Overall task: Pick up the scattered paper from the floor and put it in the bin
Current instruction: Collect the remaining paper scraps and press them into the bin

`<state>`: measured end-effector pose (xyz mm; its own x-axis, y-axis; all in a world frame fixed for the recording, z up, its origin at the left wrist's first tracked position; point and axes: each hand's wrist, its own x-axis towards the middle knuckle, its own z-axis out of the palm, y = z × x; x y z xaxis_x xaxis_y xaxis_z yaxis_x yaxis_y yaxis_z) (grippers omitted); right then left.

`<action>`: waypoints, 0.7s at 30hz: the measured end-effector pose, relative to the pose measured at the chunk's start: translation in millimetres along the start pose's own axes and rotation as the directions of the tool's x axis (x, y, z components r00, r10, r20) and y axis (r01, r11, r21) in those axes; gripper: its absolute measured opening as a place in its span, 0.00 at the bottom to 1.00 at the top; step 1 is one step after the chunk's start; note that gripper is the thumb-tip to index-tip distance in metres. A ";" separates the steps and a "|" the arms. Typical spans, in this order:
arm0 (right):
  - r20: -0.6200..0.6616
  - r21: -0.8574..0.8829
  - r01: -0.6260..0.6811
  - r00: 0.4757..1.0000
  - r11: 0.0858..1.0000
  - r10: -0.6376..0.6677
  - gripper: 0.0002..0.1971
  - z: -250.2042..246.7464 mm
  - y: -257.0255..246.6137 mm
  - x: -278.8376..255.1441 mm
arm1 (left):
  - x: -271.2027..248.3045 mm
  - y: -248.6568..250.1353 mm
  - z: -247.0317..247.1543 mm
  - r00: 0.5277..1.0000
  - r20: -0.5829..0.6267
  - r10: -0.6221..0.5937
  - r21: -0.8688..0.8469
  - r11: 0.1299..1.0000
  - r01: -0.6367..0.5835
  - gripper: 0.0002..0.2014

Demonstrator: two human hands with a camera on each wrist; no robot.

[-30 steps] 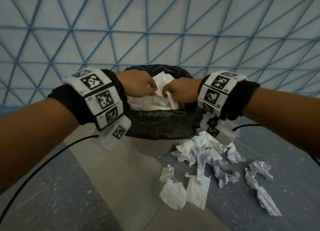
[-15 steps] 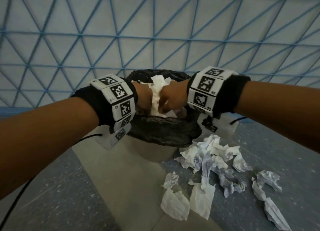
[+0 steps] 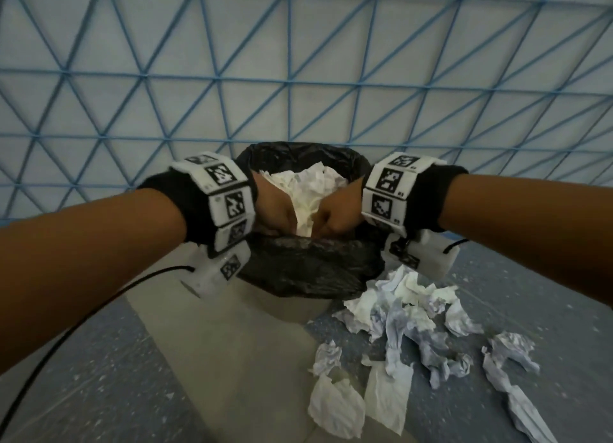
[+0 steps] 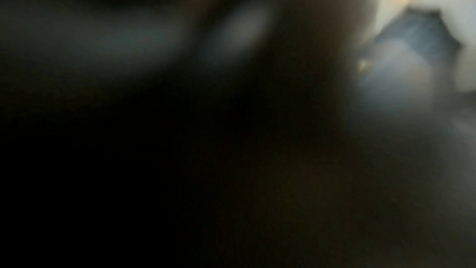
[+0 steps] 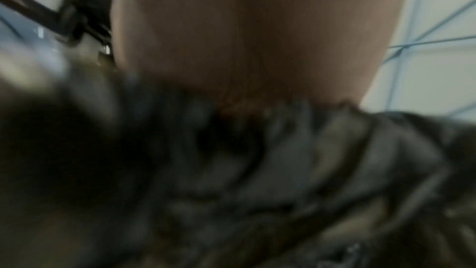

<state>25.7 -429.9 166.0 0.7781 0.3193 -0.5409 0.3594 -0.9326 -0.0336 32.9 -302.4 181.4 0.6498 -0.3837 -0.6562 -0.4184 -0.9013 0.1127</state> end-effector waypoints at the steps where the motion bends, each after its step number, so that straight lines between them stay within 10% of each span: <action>1: -0.050 0.035 0.022 0.999 0.999 -0.020 0.15 -3.4 3.5 -3.2 | -2.2 -3.6 -5.5 1.000 -0.024 0.014 -0.026 1.000 -0.015 0.14; 7: -0.379 0.067 0.122 0.921 0.990 -0.088 0.05 -8.6 14.1 -29.7 | -44.1 -5.1 -24.2 0.960 -0.281 -0.003 -0.079 0.997 -0.020 0.13; 16: -0.355 0.050 0.176 0.923 0.983 -0.147 0.15 17.8 38.8 -28.5 | -53.3 12.8 -6.0 0.891 -0.452 -0.043 -0.006 0.999 0.045 0.14; 18: -0.395 0.072 0.222 0.902 0.972 -0.177 0.16 18.8 45.5 -26.0 | -47.6 21.8 0.1 0.784 -0.620 0.019 0.044 0.999 0.010 0.13; 21: -0.571 0.129 0.375 0.785 0.918 -0.240 0.18 25.2 51.9 -28.1 | -42.2 51.3 29.0 0.472 -0.846 0.249 0.094 0.940 -0.327 0.10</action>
<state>9.5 -491.4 158.3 0.8186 0.5709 0.0629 0.5550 -0.7582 -0.3422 -34.4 -326.6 193.3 0.7392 -0.5755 0.3497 -0.6657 -0.7032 0.2499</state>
